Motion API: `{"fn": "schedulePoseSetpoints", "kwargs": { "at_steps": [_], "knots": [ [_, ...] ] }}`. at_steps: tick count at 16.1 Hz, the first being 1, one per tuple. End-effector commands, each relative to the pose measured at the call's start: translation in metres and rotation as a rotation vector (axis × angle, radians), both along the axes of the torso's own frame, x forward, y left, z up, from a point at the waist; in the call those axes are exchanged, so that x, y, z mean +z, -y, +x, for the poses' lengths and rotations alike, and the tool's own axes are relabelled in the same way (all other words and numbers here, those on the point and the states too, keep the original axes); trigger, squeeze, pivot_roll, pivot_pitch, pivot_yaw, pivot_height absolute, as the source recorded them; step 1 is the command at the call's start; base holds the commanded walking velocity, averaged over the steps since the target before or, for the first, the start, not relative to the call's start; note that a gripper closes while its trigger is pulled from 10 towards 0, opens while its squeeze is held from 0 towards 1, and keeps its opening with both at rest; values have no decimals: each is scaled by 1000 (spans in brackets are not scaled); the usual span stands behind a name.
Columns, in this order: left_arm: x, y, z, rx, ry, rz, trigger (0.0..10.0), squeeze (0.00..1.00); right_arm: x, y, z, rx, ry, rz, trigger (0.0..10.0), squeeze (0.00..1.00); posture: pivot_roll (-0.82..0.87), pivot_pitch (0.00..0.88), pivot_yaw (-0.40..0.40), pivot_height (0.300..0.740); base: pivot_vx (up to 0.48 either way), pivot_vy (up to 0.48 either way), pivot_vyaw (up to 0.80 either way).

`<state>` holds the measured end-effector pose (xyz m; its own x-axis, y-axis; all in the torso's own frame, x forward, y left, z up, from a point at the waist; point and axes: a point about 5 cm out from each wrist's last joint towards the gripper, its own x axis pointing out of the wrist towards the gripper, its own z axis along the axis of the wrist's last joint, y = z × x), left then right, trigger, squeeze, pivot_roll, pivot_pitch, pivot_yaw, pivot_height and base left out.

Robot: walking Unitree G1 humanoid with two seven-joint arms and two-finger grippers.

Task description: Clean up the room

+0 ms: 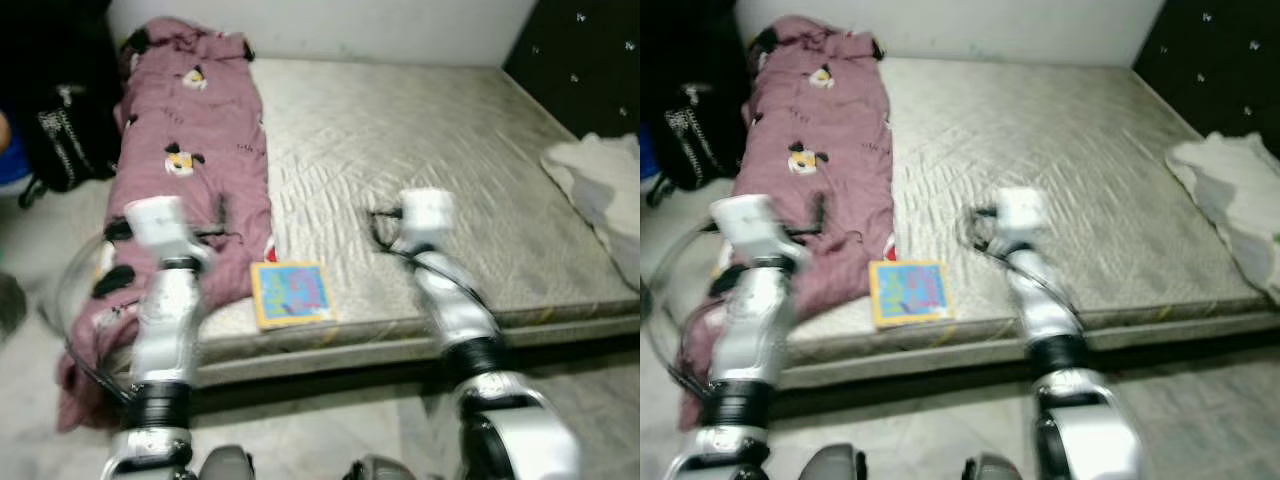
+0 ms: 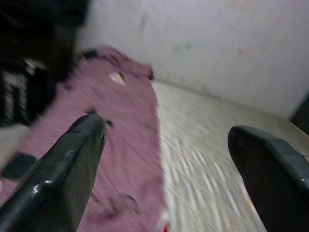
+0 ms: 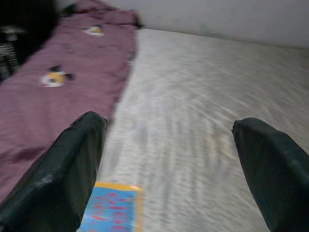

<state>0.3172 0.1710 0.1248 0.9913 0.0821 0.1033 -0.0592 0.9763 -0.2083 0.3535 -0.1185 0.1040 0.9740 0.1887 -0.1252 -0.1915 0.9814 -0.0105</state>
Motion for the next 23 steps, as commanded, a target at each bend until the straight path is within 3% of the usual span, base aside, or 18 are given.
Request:
{"fn": "schedulePoseSetpoints", "kwargs": {
  "at_steps": [1,17,23],
  "knots": [
    [3,15,0,-58,27,-11,10000,0,2,14,1,-34,3,-8,10000,0,32,0,-79,740,0,0,0],
    [4,16,0,-71,32,-8,10000,0,1,13,2,-27,-4,-10,10000,0,34,0,-80,740,332,0,0],
    [-2,11,0,-18,-23,-28,10000,0,-5,14,-5,-36,-9,-2,10000,0,26,0,-61,740,0,0,0]
  ]
}}
